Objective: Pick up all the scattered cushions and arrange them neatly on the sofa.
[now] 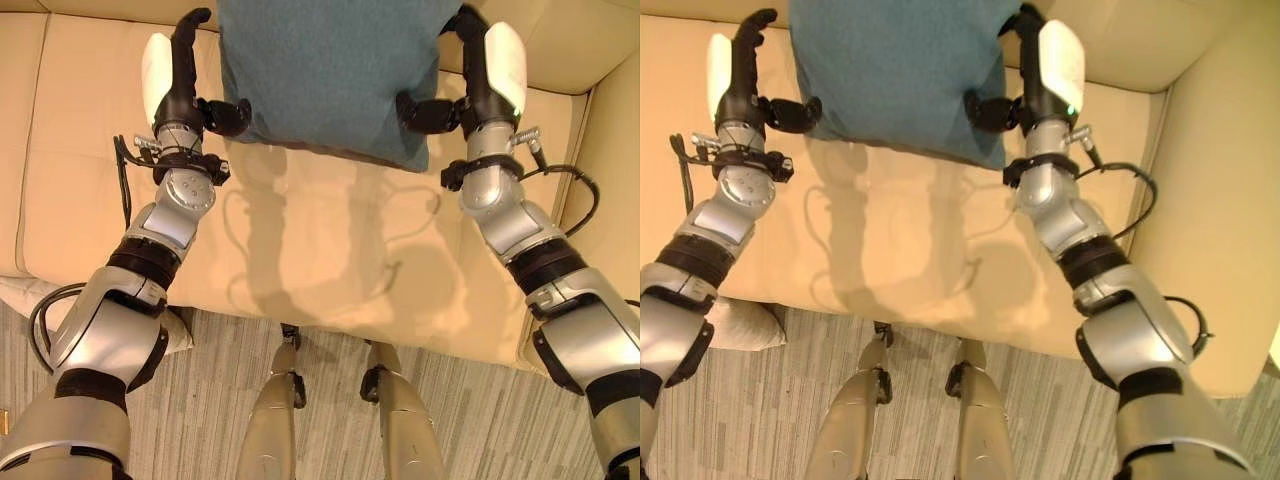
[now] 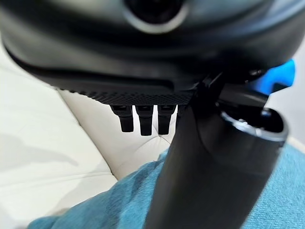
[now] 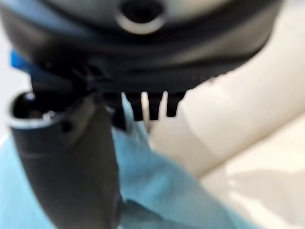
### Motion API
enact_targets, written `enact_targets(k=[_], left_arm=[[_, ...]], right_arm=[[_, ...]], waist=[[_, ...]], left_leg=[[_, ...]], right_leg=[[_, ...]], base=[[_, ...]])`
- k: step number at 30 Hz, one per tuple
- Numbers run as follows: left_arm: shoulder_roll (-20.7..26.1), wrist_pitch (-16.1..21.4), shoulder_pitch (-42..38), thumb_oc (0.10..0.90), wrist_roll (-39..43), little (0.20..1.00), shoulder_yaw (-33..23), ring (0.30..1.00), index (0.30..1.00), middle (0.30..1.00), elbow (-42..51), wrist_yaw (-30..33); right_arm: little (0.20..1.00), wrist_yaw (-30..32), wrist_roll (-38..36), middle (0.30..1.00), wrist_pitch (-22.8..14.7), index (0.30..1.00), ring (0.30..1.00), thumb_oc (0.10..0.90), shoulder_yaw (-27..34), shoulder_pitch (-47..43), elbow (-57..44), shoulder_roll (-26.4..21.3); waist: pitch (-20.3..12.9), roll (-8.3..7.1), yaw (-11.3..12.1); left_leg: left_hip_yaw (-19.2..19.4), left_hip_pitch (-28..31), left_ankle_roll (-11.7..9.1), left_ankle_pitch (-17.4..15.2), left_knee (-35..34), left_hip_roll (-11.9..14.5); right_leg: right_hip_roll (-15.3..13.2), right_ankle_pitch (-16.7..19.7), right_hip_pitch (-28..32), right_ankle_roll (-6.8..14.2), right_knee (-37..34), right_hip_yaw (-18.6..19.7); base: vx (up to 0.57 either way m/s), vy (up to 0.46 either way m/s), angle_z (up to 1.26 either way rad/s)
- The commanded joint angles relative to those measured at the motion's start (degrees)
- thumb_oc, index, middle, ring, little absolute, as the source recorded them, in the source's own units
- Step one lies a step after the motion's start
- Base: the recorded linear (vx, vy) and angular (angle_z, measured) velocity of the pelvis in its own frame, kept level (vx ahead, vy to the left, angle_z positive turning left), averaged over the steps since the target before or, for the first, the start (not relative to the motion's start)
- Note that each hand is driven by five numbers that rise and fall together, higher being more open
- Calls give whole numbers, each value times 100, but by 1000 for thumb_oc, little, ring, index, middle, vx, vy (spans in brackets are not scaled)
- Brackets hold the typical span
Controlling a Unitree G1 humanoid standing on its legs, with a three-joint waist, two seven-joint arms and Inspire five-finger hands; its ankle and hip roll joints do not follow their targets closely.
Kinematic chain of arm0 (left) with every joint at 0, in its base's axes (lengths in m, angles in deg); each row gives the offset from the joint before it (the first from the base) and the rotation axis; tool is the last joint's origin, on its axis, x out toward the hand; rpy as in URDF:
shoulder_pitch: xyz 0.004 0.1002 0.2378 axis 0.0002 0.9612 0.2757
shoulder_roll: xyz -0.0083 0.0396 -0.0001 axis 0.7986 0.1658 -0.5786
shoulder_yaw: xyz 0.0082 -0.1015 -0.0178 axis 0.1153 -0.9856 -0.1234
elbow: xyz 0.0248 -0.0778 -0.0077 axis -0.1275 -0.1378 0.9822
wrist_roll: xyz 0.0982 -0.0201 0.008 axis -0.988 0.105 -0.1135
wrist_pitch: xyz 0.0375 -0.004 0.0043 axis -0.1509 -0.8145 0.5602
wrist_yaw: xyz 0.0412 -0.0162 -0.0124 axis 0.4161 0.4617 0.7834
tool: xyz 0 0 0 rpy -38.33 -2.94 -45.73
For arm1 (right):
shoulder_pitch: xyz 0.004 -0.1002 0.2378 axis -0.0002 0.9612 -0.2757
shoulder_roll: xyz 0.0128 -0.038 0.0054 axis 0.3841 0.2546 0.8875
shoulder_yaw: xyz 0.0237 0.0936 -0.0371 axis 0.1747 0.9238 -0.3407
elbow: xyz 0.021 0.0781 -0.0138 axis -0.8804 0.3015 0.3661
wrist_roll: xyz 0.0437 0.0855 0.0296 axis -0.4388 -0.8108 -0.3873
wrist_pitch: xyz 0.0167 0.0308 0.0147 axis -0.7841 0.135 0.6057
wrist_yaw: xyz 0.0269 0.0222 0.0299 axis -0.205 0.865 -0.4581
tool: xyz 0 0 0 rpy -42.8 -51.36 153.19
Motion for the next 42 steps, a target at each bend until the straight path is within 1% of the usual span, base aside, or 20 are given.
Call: enact_targets(k=[1,5,6,7,9,12,15,16,17,18,19,20,22,24,26,29,34,40,41,42], left_arm=[[144,513,-97,800,-349,900,-171,900,900,900,250,63],[156,557,89,800,-272,900,-313,900,900,900,378,32],[167,566,134,800,-248,900,-341,900,900,900,414,21],[197,581,230,800,-210,900,-420,900,900,900,465,13],[241,613,462,800,-157,900,-562,900,900,900,617,-10],[306,651,946,800,-109,900,-830,900,900,900,892,-76],[277,748,2399,800,-70,900,-1525,900,900,900,1611,-304],[275,740,2426,800,-74,900,-1529,900,900,900,1631,-305],[-17,781,3639,800,-89,900,-2024,900,900,900,2000,-526],[-20,775,3660,800,-91,900,-2025,900,900,900,2016,-528],[-308,835,4430,800,-71,900,-2269,900,900,900,2285,-706],[-310,829,4451,800,-73,900,-2268,900,900,900,2300,-707],[-516,852,5230,800,-136,900,-2478,900,900,900,2420,-921],[-749,839,6126,800,-166,900,-2701,900,900,900,2277,-1204],[-987,783,6786,800,-73,900,-2801,900,900,900,1882,-1507],[-1088,704,7138,800,-308,900,-2583,900,900,900,1263,-1747],[-1521,559,7463,800,-585,900,-2215,900,900,900,32,-2008],[-1579,468,7374,800,-825,900,-1972,900,900,900,-449,-2098],[-1547,453,7312,800,-809,900,-1894,900,900,900,-456,-2106],[-1492,443,7201,800,-782,900,-1786,900,900,900,-398,-2062]], right_arm=[[900,52,98,900,-725,900,900,800,119,-239,-551,217],[900,-1,94,900,-698,900,900,800,254,-75,-515,199],[900,-3,85,900,-694,900,900,800,299,-33,-528,182],[900,-24,75,900,-693,900,900,800,336,38,-551,147],[900,-47,77,900,-686,900,900,800,460,225,-662,49],[900,-114,76,900,-693,900,900,800,692,633,-924,-126],[900,-411,44,900,-779,900,900,800,1342,1991,-1661,-497],[900,-415,47,900,-771,900,900,800,1348,2019,-1681,-497],[900,-749,19,900,-871,900,900,800,1930,3352,-2155,-506],[900,-753,22,900,-865,900,900,800,1937,3378,-2173,-507],[900,-977,87,900,-909,900,900,800,2207,4181,-2300,-396],[900,-981,88,900,-905,900,900,800,2213,4206,-2316,-396],[900,-1196,288,900,-922,900,900,800,2457,4972,-2351,-315],[900,-1453,593,900,-893,900,900,800,2656,5880,-2215,-68],[900,-1607,788,900,-891,900,900,800,2642,6365,-1886,251],[900,-1721,878,900,-933,900,900,800,2430,6589,-1332,497],[900,-1821,1052,900,-854,900,900,800,1949,6764,-275,890],[900,-1828,1014,900,-704,900,900,800,1680,6641,462,1241],[900,-1844,943,900,-694,900,900,800,1674,6616,484,1295],[900,-1843,840,900,-687,900,900,800,1617,6598,569,1321]], waist=[[-783,-64,96],[-752,-43,121],[-711,-55,113],[-760,-46,124],[-736,-68,119],[-791,-87,117],[-928,-178,94],[-935,-177,94],[-1071,-279,67],[-1077,-277,69],[-1145,-332,57],[-1148,-331,59],[-1230,-354,72],[-1399,-345,78],[-1577,-337,114],[-1730,-337,155],[-1963,-377,246],[-1814,-426,354],[-1735,-430,312],[-1675,-431,221]], left_leg=[[-215,16,-253,-461,59,-72],[-221,37,-274,-438,32,-56],[-182,-40,-234,-307,77,-85],[-235,55,-279,-426,17,-53],[-196,40,-243,-313,59,-74],[-187,151,-245,-337,44,-70],[-149,470,-221,-449,42,-62],[-149,480,-221,-450,38,-61],[-143,784,-185,-577,50,-57],[-144,794,-186,-579,47,-57],[-128,1000,-154,-668,72,-67],[-128,1013,-154,-670,69,-68],[-137,1211,-110,-757,118,-94],[-148,1484,-72,-825,151,-133],[-137,1761,-27,-899,144,-178],[-108,2050,17,-1014,144,-228],[-119,2513,154,-1280,167,-393],[-207,2793,282,-1378,235,-466],[-284,2768,293,-1355,298,-448],[-423,2662,328,-1289,371,-448]], right_leg=[[-341,-925,101,793,573,173],[-335,-940,127,783,560,150],[-368,-815,75,727,571,89],[-330,-943,144,782,556,137],[-367,-827,166,730,551,67],[-361,-851,295,729,529,45],[-369,-900,696,735,470,-8],[-368,-899,708,735,465,-10],[-376,-959,1079,758,420,-43],[-375,-958,1091,759,415,-45],[-386,-1001,1347,785,389,-68],[-385,-1000,1362,786,382,-70],[-385,-1079,1608,810,385,-102],[-408,-1138,1898,845,388,-170],[-404,-1190,2186,873,368,-231],[-406,-1239,2461,905,364,-231],[-475,-1294,2845,969,390,-183],[-496,-1408,2927,1016,859,-31],[-391,-1544,2895,975,1146,176],[-61,-1752,2751,929,1602,683]], base=[[74,-16,-1],[-5,-4,0],[0,0,0],[0,0,0],[-33,0,1],[15,-9,4],[90,-13,6],[160,-12,15],[124,-6,11],[193,-4,4],[73,2,2],[114,13,3],[81,29,2],[75,71,-2],[89,100,-1],[68,105,5],[79,127,-1],[-31,49,-5],[-171,-5,1],[-249,-14,18]])
